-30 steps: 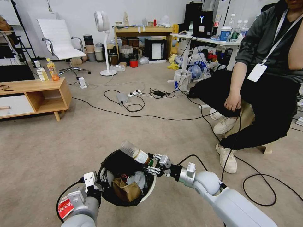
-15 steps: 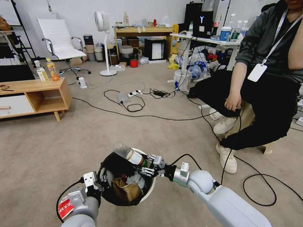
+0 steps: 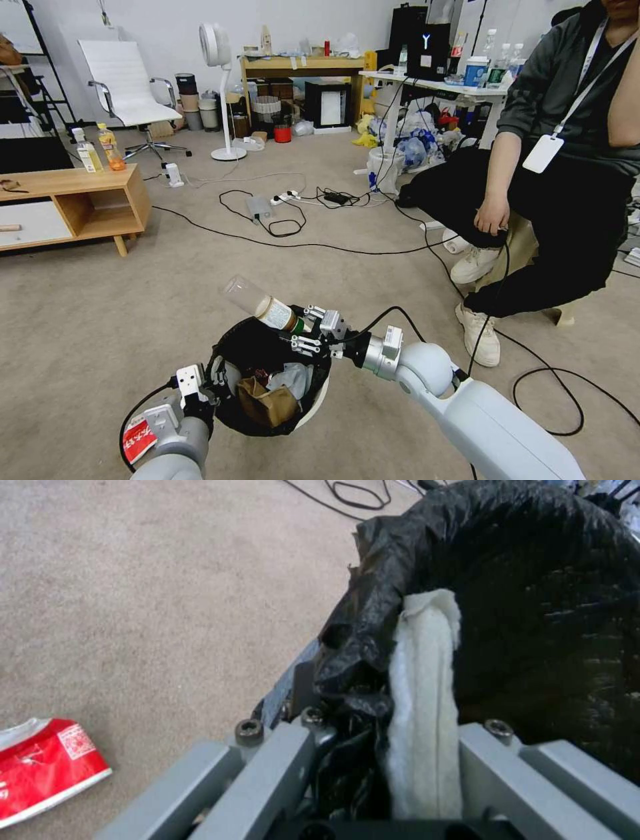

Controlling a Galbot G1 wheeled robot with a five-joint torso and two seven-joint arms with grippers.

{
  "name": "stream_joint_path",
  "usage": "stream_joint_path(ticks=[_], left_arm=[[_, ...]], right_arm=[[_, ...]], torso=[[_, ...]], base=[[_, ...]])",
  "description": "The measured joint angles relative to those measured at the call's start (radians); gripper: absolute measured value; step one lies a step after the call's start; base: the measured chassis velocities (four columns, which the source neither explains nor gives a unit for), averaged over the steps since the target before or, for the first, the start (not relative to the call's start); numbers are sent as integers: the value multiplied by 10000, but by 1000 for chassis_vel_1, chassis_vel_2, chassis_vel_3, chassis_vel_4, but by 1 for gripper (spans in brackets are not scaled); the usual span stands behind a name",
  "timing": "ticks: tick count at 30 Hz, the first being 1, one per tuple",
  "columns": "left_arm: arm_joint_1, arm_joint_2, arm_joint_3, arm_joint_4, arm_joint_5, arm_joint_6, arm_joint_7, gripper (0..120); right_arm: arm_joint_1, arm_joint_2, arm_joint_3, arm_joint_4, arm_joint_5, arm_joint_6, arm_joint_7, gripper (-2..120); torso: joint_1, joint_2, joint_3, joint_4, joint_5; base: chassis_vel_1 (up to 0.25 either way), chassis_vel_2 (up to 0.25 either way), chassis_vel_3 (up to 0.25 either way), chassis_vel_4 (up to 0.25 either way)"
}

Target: Pick up the trash bin and place the garbage on the floor into it.

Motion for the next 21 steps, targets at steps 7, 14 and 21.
stream_joint_path(ticks=[7,14,21], left_arm=[[20,7,-26,-14,2,-8,7,6],[-5,-7,-20,-27,1,-16,13,6],[19,7,-53,-43,-9,-43,19,6]], right_arm=[[-29,21,-30,21,-3,-10,15,44],[-118,173,-450,-568,-146,-4,35,44],[-76,470,-801,-1358,-449,79,35,44]], torso=[[0,0,0,0,1],[0,0,0,0,0],[0,0,0,1,0]], base=[[0,0,0,0],[0,0,0,0],[0,0,0,0]])
